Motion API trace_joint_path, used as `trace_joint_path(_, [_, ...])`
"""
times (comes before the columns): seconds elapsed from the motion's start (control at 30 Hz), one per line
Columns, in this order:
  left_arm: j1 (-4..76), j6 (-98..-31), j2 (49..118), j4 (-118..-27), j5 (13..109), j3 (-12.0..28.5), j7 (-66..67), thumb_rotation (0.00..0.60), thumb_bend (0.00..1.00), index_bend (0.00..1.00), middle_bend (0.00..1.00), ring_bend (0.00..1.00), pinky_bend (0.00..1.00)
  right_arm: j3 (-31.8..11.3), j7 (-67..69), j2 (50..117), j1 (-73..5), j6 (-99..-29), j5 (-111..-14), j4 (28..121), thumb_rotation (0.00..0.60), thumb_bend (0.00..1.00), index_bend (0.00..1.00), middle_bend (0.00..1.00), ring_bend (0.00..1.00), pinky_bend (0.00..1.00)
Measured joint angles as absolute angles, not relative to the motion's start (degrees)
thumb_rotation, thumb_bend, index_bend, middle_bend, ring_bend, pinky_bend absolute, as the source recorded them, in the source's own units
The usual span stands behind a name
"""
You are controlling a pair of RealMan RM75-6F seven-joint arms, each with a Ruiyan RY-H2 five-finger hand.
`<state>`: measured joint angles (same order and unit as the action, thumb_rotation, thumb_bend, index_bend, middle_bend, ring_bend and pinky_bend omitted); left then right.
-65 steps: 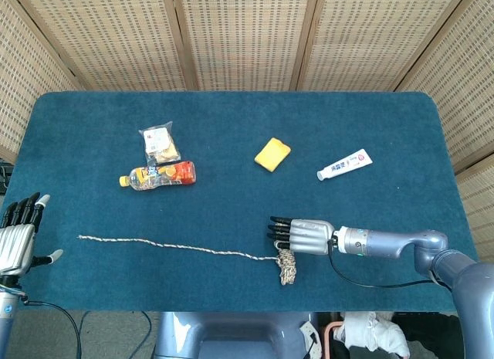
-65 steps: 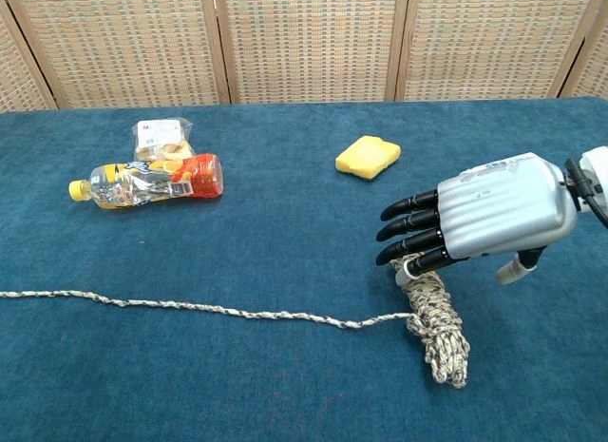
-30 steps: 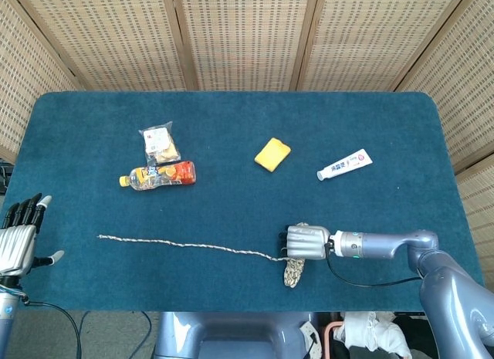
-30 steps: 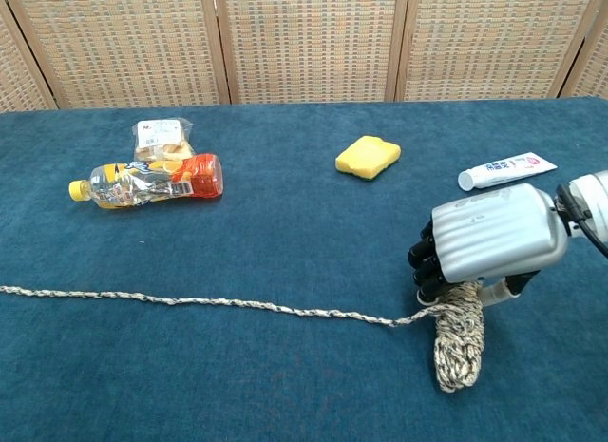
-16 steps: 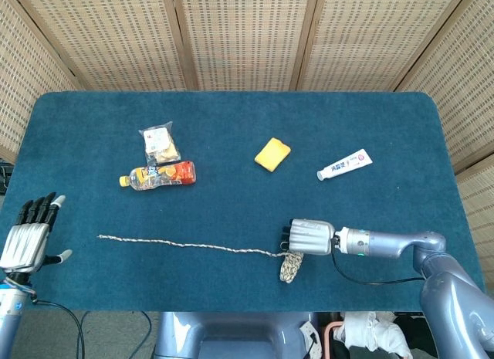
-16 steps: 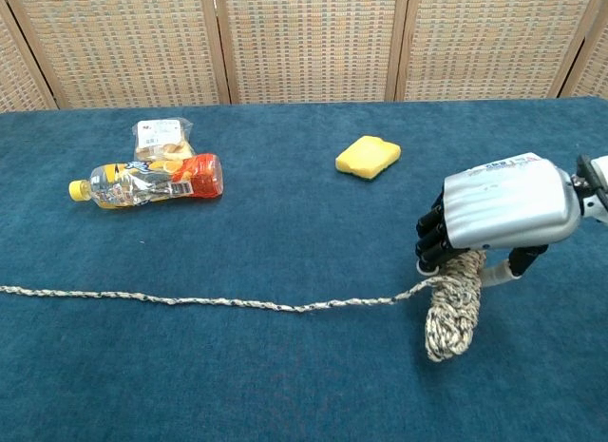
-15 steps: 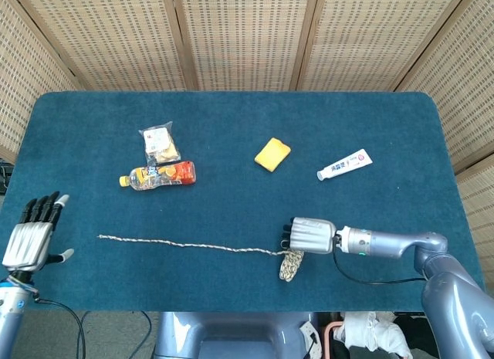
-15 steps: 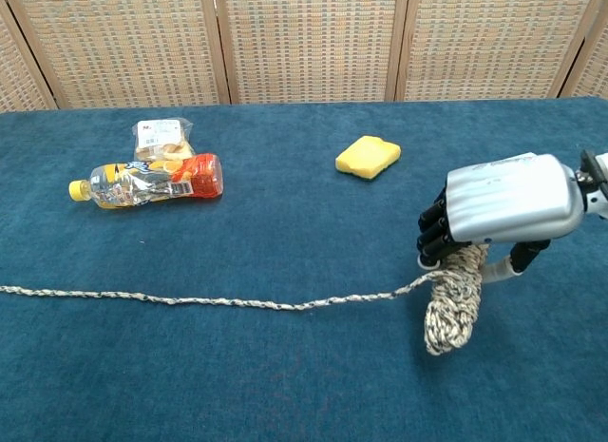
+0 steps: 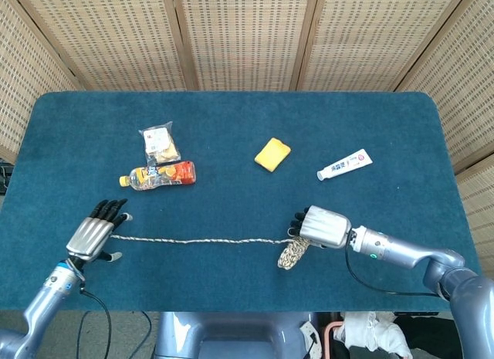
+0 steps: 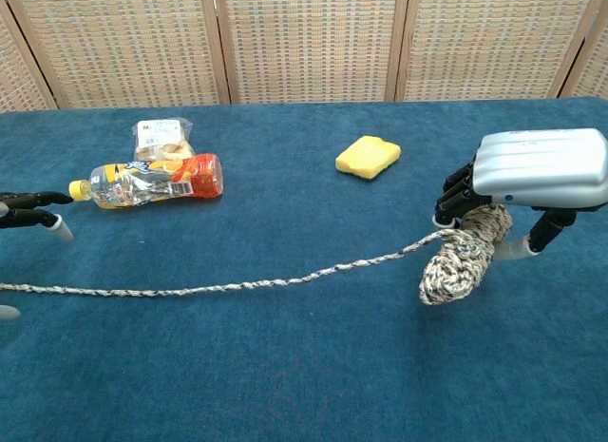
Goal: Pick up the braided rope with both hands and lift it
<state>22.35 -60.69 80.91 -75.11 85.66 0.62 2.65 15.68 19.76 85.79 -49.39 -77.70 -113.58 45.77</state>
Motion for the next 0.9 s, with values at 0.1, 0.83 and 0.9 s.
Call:
trace_joint_path(0.1, [23.35,-59.63,83.16,-73.96,85.53,0.79,2.94,0.6,0.19,0.37,0.0,0.0,0.0,15.27,17.72,84.53,-49.14,-76.21,-112.7,48.9,0.6,0.68,0.62,0.56,0.44,0.67])
trace_joint_path(0.83, [26.49,-55.74,87.17,-69.12,81.02,1.5,7.14,0.6,0.31,0.55,0.0,0.0,0.0,13.64,12.42,81.26,-49.24,-72.77,-112.54,55.84,0.6,0.68,0.62,0.57,0.44,0.67])
trace_joint_path(0.9, [26.58,-55.65,87.39,-68.9,80.8,1.47,7.05,0.6,0.32,0.55,0.0,0.0,0.0,13.61,12.37,81.15,-49.22,-72.8,-112.68,55.86,0.6,0.68,0.63,0.57,0.44,0.67])
